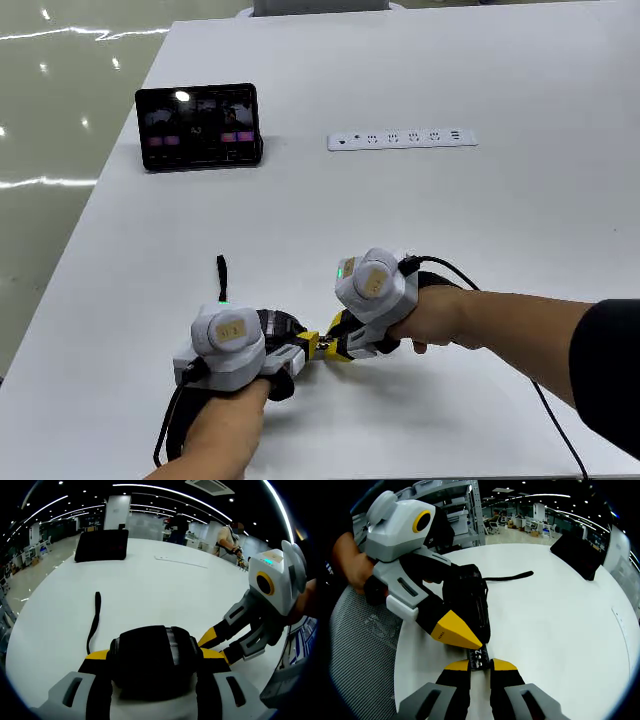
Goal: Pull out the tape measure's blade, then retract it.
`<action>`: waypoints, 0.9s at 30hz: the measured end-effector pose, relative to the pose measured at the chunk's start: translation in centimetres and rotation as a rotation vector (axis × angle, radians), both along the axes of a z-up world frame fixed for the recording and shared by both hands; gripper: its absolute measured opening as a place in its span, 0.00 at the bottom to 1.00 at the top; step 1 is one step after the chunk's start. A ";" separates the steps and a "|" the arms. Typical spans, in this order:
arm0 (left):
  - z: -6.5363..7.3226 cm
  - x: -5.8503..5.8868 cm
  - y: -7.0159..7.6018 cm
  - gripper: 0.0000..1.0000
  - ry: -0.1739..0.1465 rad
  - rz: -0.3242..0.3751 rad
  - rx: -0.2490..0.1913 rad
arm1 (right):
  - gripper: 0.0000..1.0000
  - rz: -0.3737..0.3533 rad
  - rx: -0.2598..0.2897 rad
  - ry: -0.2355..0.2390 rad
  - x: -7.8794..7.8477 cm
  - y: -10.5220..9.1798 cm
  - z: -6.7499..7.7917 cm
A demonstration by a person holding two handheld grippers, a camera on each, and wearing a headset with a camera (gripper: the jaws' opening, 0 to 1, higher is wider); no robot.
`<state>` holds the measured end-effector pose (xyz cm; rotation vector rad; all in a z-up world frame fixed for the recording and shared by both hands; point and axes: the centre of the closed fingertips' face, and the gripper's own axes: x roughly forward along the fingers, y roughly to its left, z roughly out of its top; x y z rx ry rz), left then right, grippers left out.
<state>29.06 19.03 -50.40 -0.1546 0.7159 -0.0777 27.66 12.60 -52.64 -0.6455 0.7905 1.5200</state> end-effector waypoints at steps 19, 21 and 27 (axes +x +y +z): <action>0.0 0.1 0.2 0.63 0.005 0.006 -0.009 | 0.11 0.020 0.015 0.006 -0.2 1.0 0.1; 0.0 0.1 0.2 0.63 0.005 0.007 -0.010 | 0.11 0.020 0.018 0.007 -0.2 1.1 0.1; 0.0 0.1 0.3 0.63 0.003 0.007 -0.010 | 0.11 0.016 0.027 0.015 -0.2 1.4 0.1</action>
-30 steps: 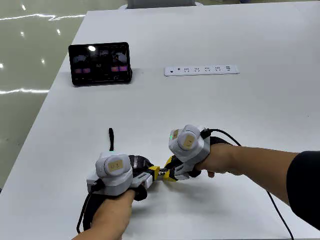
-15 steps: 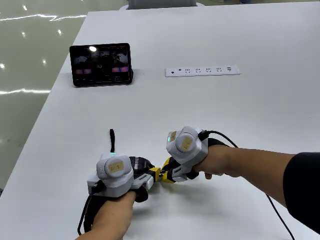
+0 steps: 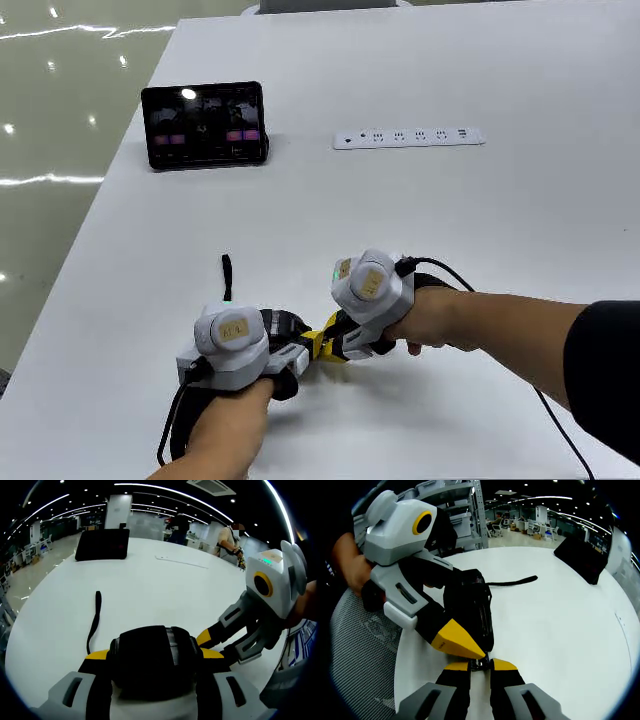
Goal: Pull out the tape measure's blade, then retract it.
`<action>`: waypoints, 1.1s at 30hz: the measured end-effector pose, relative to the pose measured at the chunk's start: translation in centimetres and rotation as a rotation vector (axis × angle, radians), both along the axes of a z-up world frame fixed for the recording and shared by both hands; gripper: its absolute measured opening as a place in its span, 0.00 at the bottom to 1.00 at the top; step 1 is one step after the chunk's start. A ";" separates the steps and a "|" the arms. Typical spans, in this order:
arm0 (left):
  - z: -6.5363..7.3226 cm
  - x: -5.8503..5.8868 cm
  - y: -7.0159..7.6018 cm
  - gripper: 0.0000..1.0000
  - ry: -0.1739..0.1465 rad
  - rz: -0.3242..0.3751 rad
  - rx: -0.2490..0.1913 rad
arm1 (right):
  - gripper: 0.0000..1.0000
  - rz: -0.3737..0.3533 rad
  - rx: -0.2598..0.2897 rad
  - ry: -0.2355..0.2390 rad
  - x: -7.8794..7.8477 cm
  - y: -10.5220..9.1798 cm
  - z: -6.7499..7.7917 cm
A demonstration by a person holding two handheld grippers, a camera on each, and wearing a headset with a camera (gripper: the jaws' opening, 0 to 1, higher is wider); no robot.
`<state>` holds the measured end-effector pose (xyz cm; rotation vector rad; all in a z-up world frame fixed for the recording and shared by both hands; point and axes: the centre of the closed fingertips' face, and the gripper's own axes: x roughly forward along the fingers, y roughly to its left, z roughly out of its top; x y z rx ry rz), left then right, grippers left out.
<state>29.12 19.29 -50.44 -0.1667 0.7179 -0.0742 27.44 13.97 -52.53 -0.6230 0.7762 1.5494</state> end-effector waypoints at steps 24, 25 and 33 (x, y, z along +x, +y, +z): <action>0.0 0.0 -0.1 0.65 0.008 -0.006 0.003 | 0.12 -0.010 0.005 -0.031 0.0 0.3 -0.2; 0.0 0.0 -0.1 0.65 0.009 -0.007 0.002 | 0.12 -0.008 0.003 -0.032 0.0 0.3 -0.2; 0.0 -0.1 -0.2 0.65 0.008 -0.017 0.000 | 0.12 -0.024 0.004 -0.027 -0.1 0.2 -0.2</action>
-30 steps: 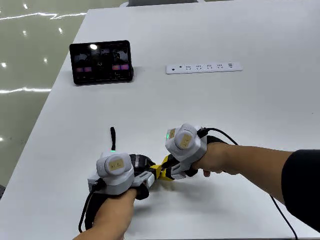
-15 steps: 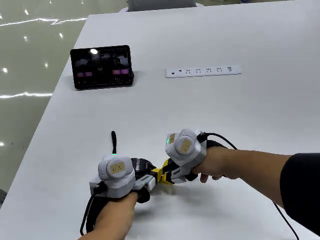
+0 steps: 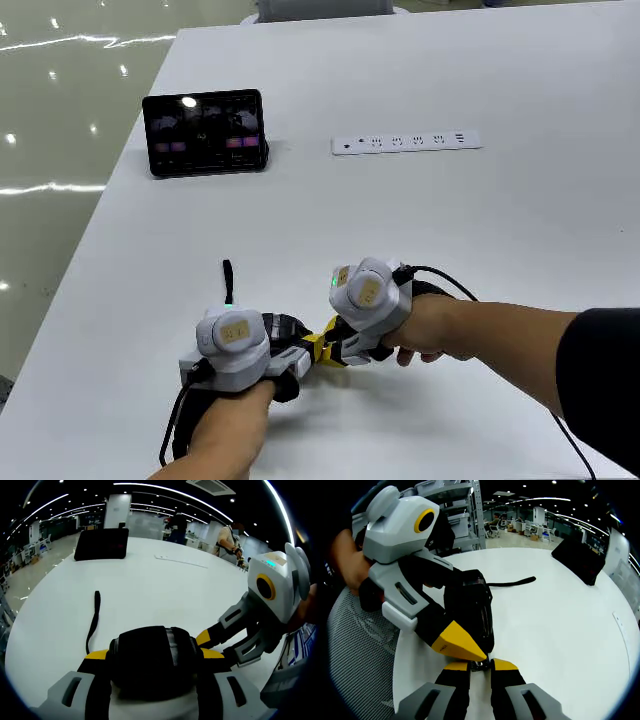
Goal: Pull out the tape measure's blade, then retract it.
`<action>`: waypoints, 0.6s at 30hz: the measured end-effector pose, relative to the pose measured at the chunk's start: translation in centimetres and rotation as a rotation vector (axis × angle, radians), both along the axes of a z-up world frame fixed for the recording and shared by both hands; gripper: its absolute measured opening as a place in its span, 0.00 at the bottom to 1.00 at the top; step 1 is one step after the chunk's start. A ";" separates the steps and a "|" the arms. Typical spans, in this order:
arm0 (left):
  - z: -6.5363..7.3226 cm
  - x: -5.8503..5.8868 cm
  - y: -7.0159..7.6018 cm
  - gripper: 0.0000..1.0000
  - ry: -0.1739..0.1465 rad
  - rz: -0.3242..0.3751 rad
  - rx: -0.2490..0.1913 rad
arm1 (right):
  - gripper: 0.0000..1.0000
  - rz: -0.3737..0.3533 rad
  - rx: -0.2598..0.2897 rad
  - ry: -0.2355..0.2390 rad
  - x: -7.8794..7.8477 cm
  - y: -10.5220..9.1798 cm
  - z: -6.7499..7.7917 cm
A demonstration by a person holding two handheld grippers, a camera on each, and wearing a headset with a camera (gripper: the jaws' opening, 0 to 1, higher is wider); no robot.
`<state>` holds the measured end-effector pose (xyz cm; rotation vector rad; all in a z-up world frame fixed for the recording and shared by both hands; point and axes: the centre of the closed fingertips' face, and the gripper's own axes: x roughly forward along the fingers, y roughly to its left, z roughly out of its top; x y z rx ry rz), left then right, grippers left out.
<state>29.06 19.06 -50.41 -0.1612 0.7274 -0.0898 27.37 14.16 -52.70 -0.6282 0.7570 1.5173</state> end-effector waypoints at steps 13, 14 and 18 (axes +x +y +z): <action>1.0 0.1 0.1 0.64 -0.022 -0.065 -0.030 | 0.14 -0.085 -0.009 -0.030 0.3 0.0 0.2; 1.3 0.3 0.1 0.63 -0.033 -0.075 -0.031 | 0.15 -0.098 -0.005 -0.040 0.6 -0.1 0.4; 2.5 0.7 -0.3 0.68 -0.067 -0.134 -0.052 | 0.16 -0.104 0.025 -0.057 0.7 -0.5 1.6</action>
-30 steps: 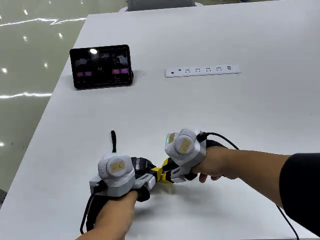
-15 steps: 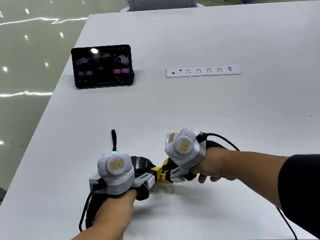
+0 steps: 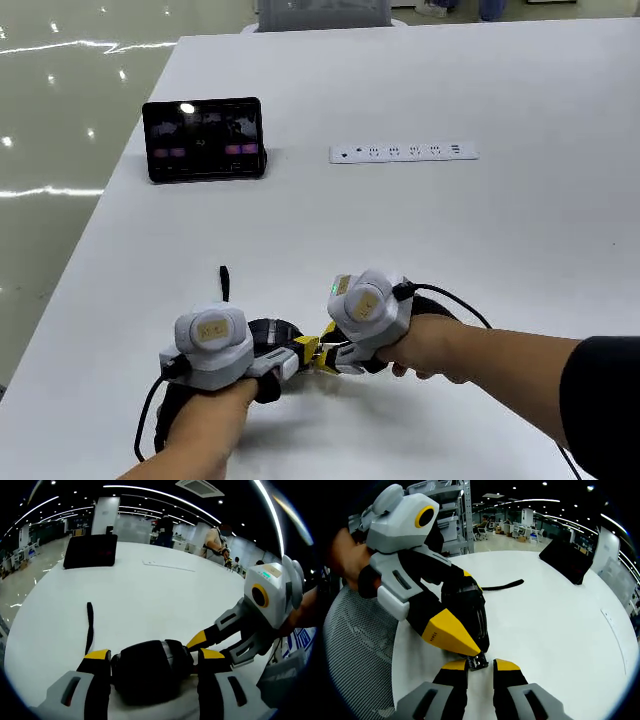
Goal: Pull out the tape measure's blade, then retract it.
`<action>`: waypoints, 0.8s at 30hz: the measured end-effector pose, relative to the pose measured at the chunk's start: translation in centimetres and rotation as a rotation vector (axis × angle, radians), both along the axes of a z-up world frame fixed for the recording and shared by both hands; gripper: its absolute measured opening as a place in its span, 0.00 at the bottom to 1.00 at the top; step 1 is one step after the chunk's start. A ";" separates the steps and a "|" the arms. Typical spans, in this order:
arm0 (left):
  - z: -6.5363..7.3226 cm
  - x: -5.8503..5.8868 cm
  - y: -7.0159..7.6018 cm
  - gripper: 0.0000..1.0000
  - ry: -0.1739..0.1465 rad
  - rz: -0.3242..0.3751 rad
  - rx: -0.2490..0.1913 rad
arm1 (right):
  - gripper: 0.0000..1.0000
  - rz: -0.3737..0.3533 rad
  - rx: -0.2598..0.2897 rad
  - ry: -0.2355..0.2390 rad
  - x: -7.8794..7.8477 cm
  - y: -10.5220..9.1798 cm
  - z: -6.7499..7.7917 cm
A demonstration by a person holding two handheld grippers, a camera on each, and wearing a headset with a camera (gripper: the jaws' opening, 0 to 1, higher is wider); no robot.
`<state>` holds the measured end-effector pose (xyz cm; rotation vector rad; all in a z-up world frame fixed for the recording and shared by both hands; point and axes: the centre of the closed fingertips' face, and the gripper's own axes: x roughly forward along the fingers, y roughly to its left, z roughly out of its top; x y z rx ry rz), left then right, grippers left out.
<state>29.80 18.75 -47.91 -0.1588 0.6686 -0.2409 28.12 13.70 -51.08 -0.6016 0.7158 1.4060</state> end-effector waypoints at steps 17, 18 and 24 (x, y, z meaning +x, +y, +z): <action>1.3 -1.3 -0.7 0.99 -0.006 -0.257 0.044 | 0.32 -0.173 0.112 0.009 1.4 -6.0 4.6; 1.1 -1.7 -0.6 0.99 0.015 -0.263 0.033 | 0.32 -0.179 0.112 0.004 1.4 -6.5 4.7; 1.1 -2.7 0.3 0.99 0.038 -0.297 -0.015 | 0.37 -0.236 0.105 0.003 0.9 -10.1 5.1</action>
